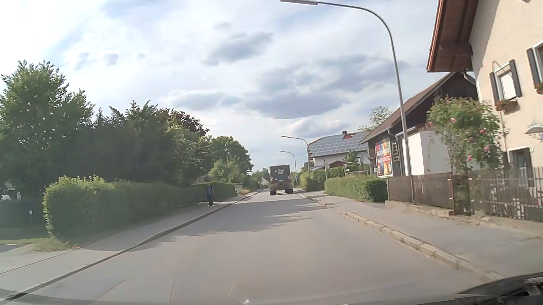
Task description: Follow the waypoints while adhering to traffic rules and regulations
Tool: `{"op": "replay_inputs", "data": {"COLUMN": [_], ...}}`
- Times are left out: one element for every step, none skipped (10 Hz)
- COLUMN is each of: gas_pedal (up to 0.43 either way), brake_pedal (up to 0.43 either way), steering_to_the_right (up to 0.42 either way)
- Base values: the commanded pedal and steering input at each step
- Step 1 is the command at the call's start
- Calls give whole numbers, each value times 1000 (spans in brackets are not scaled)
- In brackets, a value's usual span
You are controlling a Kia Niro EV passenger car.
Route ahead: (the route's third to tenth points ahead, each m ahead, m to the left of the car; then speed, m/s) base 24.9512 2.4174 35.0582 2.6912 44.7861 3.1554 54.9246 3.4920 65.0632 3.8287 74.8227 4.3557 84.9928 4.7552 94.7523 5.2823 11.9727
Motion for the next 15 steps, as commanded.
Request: {"op": "replay_inputs", "data": {"gas_pedal": [130, 130, 130, 130, 130, 130, 130, 130, 130, 130, 130, 130, 130, 130, 130], "brake_pedal": [0, 0, 0, 0, 0, 0, 0, 0, 0, 0, 0, 0, 0, 0, 0], "steering_to_the_right": [-6, -6, -7, -7, -7, -6, -6, -6, -7, -6, -7, -6, -6, -5, -5]}}
